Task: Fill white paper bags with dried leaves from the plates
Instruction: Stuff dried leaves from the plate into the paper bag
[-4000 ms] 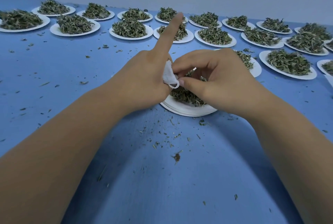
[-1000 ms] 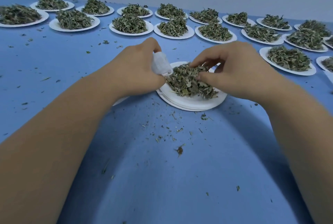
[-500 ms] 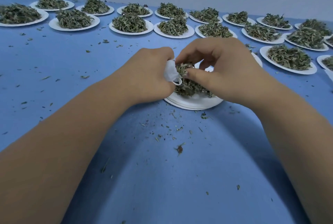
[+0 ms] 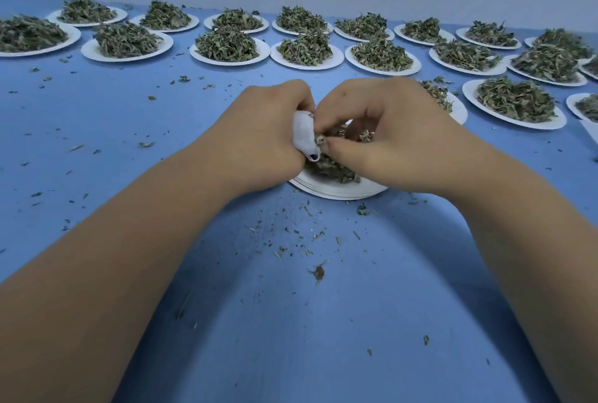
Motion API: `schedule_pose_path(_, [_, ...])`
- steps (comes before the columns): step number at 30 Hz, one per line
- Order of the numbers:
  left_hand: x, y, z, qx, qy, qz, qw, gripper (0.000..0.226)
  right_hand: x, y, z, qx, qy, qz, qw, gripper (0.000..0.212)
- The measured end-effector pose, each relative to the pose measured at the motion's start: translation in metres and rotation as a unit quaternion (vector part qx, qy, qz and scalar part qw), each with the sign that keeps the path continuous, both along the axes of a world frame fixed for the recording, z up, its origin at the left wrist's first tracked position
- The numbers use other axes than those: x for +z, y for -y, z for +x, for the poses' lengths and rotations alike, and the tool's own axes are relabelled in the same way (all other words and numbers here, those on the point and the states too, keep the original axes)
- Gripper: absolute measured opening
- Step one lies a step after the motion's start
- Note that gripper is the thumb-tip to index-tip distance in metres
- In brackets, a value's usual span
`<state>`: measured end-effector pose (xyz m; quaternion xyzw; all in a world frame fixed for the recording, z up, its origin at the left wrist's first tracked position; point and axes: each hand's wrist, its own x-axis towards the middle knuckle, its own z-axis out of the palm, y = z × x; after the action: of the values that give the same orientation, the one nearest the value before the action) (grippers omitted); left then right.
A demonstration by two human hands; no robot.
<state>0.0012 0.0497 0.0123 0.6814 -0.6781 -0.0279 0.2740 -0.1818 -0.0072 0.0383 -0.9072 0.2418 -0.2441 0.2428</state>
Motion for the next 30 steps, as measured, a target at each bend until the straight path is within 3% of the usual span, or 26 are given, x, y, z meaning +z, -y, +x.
schedule_pose_path(5, [0.000, 0.000, 0.000, 0.008, -0.002, -0.001, 1.000, 0.021, 0.000, 0.000, -0.004, 0.049, 0.044, 0.115, 0.991, 0.014])
schedule_pose_path(9, [0.002, -0.002, -0.003, -0.006, -0.005, -0.011, 1.000, 0.017, -0.002, 0.000, -0.001, 0.014, 0.082, 0.113, 0.990, 0.019])
schedule_pose_path(12, [0.003, -0.004, -0.006, -0.014, 0.000, -0.015, 1.000, 0.034, -0.001, 0.001, 0.001, -0.014, 0.110, 0.125, 0.986, 0.019])
schedule_pose_path(19, [0.007, -0.006, -0.011, -0.049, -0.022, -0.035, 0.998, 0.044, -0.001, -0.001, 0.008, -0.078, 0.083, -0.012, 0.993, 0.019])
schedule_pose_path(25, [0.007, -0.005, -0.010, -0.064, -0.026, -0.043, 0.997, 0.040, -0.006, -0.002, 0.018, -0.120, 0.086, 0.026, 0.989, 0.037])
schedule_pose_path(30, [0.006, -0.004, -0.007, -0.084, -0.037, -0.070, 0.993, 0.048, -0.006, -0.001, 0.018, -0.094, 0.097, 0.107, 0.985, 0.034])
